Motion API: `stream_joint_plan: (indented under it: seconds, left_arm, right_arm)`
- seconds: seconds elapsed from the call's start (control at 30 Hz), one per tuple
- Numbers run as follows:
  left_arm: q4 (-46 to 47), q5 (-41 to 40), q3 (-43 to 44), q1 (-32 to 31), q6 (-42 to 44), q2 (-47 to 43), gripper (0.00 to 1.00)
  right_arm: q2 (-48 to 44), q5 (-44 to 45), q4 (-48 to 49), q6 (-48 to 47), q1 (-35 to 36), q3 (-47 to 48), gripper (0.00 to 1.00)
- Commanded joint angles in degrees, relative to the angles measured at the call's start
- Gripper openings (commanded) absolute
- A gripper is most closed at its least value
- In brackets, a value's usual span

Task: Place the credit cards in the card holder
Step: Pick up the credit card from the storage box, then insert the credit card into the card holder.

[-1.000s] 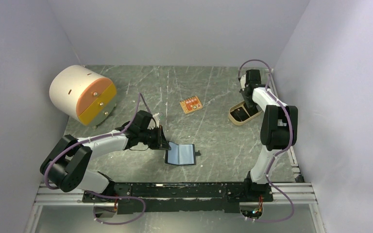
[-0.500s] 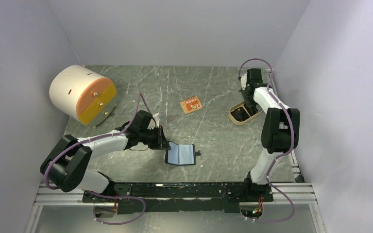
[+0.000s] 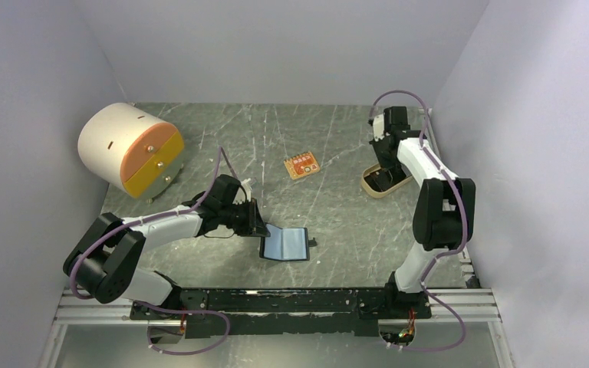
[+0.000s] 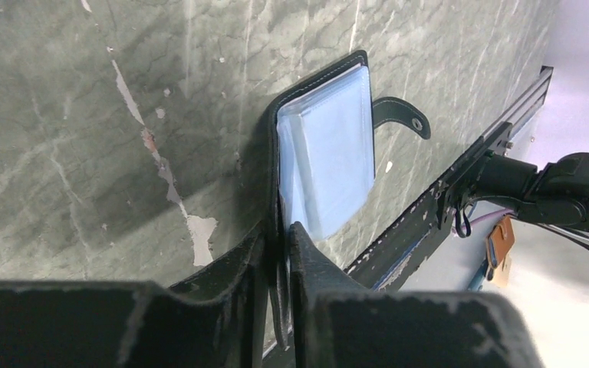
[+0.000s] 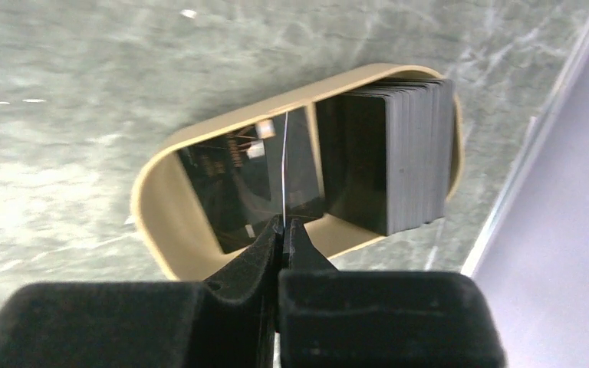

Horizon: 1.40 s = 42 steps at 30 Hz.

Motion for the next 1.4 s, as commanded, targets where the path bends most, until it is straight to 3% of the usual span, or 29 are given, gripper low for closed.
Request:
stream_joint_plan:
  seconds: [0.0, 0.27, 0.4, 0.6, 0.87, 1.17, 1.37]
  left_arm:
    - [-1.22, -2.48, 0.29, 0.32, -0.49, 0.12, 0.22]
    - [-4.86, -7.9, -0.82, 0.41, -0.92, -1.53, 0.29]
    - [-5.47, -9.04, -1.2, 0.55, -1.17, -2.13, 0.29]
    - [-4.24, -7.99, -2.36, 0.6, -2.04, -3.02, 0.1]
    - [3.66, -3.51, -6.03, 0.62, -6.27, -3.34, 0.09]
    - [9.05, -0.98, -8.22, 0.69, -9.69, -1.31, 0.09]
    - [8.33, -2.33, -8.4, 0.62, -9.54, -1.56, 0.09]
  right_arm:
    - [-6.17, -5.66, -0.94, 6.51, 3.02, -1.37, 0.0]
    - [-10.01, 0.88, -4.13, 17.76, 10.7, -1.42, 0.0]
    - [-11.4, -4.89, -4.04, 23.89, 13.84, -3.02, 0.0]
    - [-22.85, -16.41, 8.54, 34.65, 19.5, -14.65, 0.0]
    - [-31.88, -30.14, 29.33, 51.13, 26.91, -33.81, 0.0]
    - [-31.35, -31.0, 48.05, 64.89, 33.34, -46.96, 0.0]
    - [-28.35, -26.96, 52.91, 70.05, 39.17, -50.0, 0.0]
